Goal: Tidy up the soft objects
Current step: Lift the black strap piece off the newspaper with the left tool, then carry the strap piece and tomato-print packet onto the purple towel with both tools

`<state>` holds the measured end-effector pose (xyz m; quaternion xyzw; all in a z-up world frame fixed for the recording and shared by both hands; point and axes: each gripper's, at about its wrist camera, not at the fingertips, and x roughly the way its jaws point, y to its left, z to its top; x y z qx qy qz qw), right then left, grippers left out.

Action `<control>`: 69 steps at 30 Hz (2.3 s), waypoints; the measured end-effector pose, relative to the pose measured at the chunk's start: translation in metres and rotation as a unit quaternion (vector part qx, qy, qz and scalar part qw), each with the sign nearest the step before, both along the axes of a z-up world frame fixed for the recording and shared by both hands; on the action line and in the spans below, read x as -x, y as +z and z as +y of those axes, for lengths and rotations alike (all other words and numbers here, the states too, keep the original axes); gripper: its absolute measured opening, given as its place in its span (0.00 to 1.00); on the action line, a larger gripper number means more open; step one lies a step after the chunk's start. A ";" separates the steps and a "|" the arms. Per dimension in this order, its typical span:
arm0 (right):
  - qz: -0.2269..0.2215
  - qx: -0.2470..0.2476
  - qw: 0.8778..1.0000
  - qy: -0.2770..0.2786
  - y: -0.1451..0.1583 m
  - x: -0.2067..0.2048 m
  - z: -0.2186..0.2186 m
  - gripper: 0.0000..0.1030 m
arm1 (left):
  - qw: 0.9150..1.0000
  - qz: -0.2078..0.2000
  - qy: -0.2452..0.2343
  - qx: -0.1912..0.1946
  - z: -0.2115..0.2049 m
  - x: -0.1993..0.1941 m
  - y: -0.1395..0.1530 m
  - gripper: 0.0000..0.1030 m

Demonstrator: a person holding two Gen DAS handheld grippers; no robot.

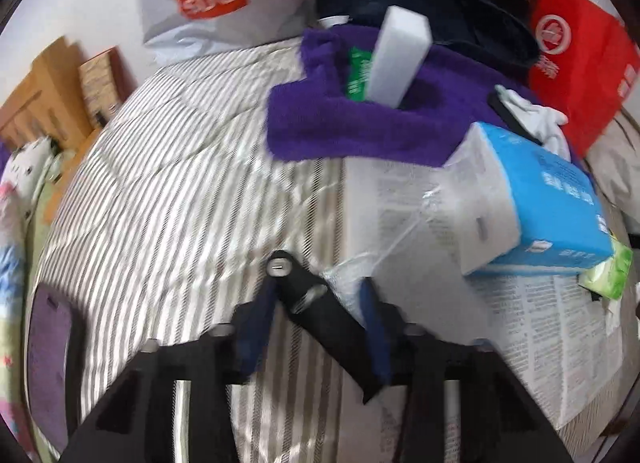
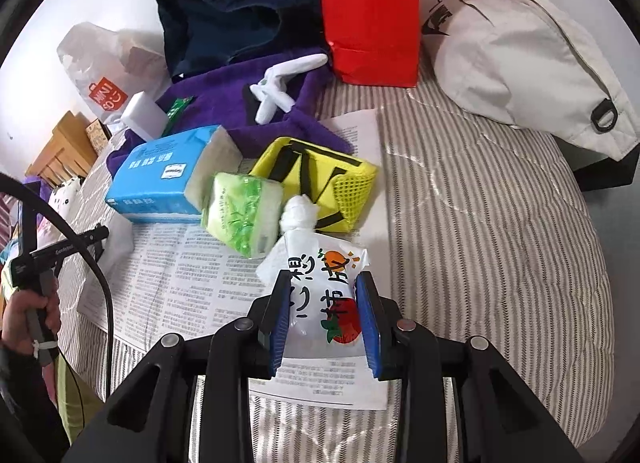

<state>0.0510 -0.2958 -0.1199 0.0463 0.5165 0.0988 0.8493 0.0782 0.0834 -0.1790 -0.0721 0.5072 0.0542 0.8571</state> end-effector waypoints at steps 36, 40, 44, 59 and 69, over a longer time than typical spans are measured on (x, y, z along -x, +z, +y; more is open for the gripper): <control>0.002 -0.002 1.000 0.020 -0.001 -0.002 0.016 0.31 | 1.000 0.012 -0.007 -0.012 -0.008 0.023 0.001 0.35; 0.002 -0.002 1.000 0.022 -0.001 -0.002 0.017 0.31 | 1.000 0.012 -0.006 0.005 0.000 0.019 0.003 0.20; 0.000 -0.001 1.000 0.023 0.001 -0.001 0.019 0.31 | 1.000 0.019 -0.001 0.010 0.003 0.019 0.005 0.20; 0.000 0.002 1.000 0.031 0.005 -0.002 0.026 0.31 | 1.000 -0.001 -0.008 0.023 0.005 0.020 0.009 0.19; -0.024 -0.005 0.999 0.043 0.029 -0.006 0.036 0.31 | 0.999 -0.025 -0.025 0.019 0.003 0.019 0.036 0.19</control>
